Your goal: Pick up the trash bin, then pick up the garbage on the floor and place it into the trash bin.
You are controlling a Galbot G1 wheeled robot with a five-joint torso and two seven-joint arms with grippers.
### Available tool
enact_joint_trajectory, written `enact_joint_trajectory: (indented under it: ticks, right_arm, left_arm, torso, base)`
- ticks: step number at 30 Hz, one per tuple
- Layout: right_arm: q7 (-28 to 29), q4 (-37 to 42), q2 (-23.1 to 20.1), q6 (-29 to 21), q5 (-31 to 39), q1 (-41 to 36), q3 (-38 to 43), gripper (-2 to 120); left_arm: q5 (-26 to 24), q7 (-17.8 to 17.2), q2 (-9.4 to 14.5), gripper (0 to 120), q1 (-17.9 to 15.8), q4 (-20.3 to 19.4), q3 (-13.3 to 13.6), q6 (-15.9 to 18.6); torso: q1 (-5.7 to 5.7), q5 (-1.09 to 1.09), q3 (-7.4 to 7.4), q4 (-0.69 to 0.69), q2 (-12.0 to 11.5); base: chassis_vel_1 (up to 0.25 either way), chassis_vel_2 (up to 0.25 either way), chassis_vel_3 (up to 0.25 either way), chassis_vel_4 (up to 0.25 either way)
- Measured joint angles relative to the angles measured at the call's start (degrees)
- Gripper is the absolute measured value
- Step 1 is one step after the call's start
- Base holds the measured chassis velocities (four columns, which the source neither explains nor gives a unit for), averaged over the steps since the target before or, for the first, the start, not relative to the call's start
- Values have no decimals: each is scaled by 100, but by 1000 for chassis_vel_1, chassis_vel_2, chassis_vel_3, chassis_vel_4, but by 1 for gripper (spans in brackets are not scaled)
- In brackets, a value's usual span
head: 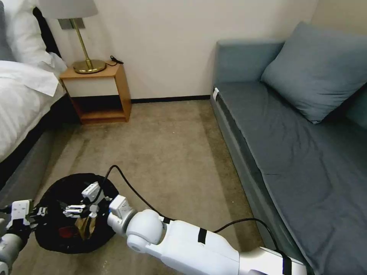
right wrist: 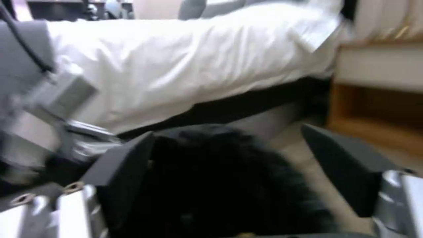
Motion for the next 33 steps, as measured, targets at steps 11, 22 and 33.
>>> enact_joint_trajectory:
  ticks: [11,22,33]
  right_arm:
    - [-264,719,-1045,627,-1043,-1345,1603,100]
    - [-751,1163,-1685,1353,-1730,-2656,3066,100]
    - [-1082,1088,-1621,1824,-1871,-3263,3492,100]
  left_arm:
    - [-28,0,7,5,-38,47,-32,2]
    - [-75,-2,10,5,-71,50,-43,29]
    - [-82,-26,39,5,-134,46,59,62]
  torso:
    - [0,1,0,-2,0]
    - [0,1,-1,-1,0]
    - [0,0,-1,0,0]
  base:
    - [0,0,0,0]
    - [0,0,0,0]
    - [-7,3,4,-7]
